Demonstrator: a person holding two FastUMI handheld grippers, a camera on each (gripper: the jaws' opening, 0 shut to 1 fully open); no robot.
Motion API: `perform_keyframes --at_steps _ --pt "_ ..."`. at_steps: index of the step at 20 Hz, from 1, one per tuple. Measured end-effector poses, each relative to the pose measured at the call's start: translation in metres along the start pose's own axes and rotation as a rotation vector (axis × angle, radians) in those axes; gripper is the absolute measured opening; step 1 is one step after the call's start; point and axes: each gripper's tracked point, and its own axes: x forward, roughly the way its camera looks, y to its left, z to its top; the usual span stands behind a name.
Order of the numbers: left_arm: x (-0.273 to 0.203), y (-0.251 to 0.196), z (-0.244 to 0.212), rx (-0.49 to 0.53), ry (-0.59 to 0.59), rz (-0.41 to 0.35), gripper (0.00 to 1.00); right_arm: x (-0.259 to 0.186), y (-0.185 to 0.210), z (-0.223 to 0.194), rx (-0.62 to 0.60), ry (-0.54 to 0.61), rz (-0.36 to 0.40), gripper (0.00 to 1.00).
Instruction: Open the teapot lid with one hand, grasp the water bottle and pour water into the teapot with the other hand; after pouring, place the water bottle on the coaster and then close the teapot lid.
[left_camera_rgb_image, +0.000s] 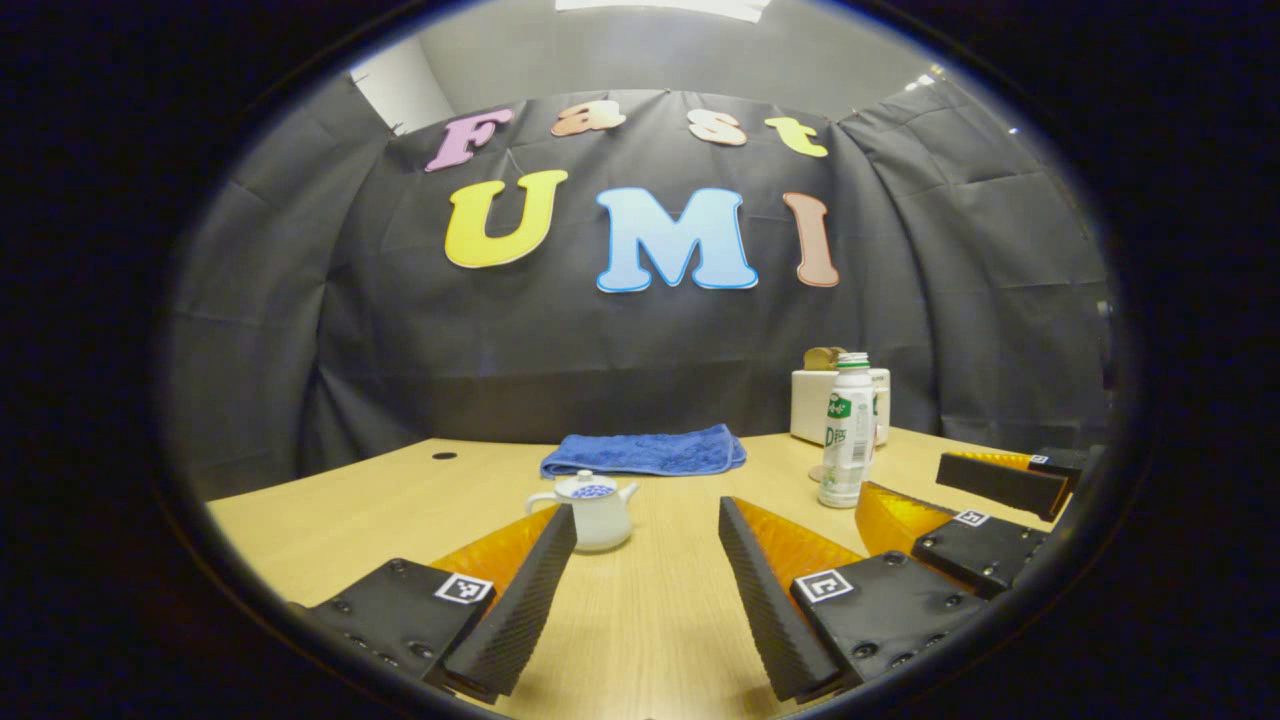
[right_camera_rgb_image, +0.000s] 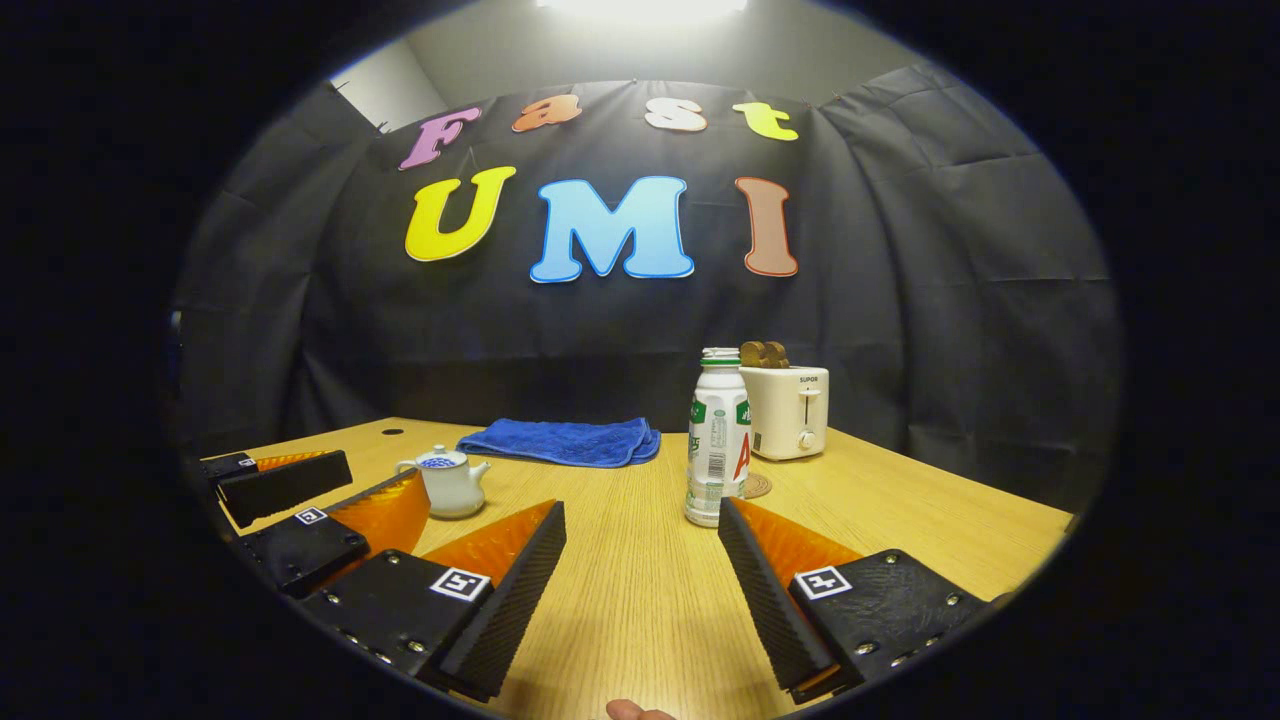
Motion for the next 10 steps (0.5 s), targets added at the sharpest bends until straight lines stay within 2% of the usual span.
perform_keyframes --at_steps 4,6,10 --pt "0.013 0.003 0.000 -0.002 0.000 -0.027 0.96 0.000 0.000 0.000 0.002 -0.001 -0.001 0.95" --pt "0.033 0.018 0.003 -0.010 -0.011 -0.024 1.00 0.000 0.000 0.000 0.002 0.000 -0.001 0.95" --pt "0.086 0.052 0.019 -0.055 -0.020 0.006 1.00 0.002 0.002 0.000 0.001 -0.001 0.012 0.95"
